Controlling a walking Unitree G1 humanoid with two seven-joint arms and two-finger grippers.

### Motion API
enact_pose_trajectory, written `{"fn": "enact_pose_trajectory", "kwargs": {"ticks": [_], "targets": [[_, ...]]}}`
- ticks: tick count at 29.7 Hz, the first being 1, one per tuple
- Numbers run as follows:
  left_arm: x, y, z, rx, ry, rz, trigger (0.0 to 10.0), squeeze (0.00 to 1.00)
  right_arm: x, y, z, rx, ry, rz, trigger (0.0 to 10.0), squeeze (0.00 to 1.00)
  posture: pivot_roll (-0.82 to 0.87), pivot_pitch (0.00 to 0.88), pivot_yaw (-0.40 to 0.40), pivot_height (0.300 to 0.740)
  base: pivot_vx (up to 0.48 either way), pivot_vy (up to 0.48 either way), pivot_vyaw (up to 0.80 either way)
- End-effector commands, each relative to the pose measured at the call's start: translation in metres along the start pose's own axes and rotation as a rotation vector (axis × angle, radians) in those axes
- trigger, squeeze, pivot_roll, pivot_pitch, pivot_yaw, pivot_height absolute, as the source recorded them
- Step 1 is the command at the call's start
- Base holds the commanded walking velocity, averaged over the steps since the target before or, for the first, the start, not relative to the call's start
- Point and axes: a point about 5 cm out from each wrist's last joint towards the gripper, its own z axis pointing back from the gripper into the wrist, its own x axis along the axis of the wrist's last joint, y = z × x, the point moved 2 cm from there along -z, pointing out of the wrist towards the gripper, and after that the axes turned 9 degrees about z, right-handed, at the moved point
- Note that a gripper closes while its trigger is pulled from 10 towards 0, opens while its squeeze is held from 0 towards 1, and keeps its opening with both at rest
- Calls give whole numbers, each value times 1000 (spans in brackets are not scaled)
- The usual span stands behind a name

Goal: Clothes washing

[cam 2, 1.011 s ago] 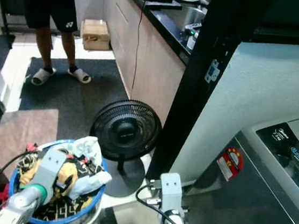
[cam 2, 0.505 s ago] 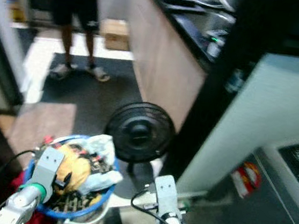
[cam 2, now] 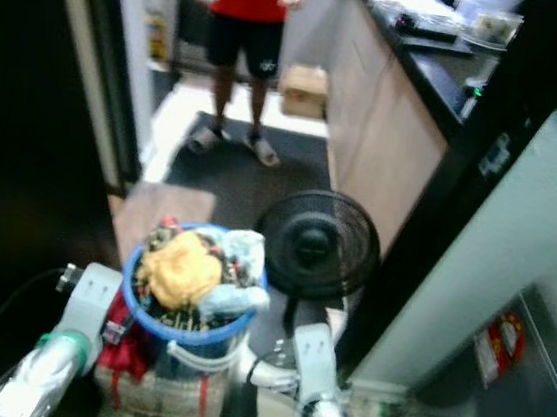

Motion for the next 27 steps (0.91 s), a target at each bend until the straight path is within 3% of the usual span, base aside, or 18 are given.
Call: {"fn": "enact_pose_trajectory", "kwargs": {"ticks": [1, 17, 21, 27], "targets": [[4, -6, -2, -15, -11, -12, 10000, 0, -10, 0, 5, -5, 33, -9, 10000, 0, 86, 24, -26, 740, 0, 0, 0], [8, -6, -3, -15, -43, -19, 10000, 0, -11, 3, 5, 3, 32, -9, 10000, 0, 84, 16, -21, 740, 0, 0, 0], [11, -6, -4, -19, -60, 30, 10000, 0, -10, 3, 5, 5, 31, -9, 10000, 0, 86, 14, -21, 740, 0, 0, 0], [15, -8, -6, -16, -72, -14, 10000, 0, -8, 4, 3, 8, 28, -8, 10000, 0, 85, 12, -19, 740, 269, 0, 0]]}}
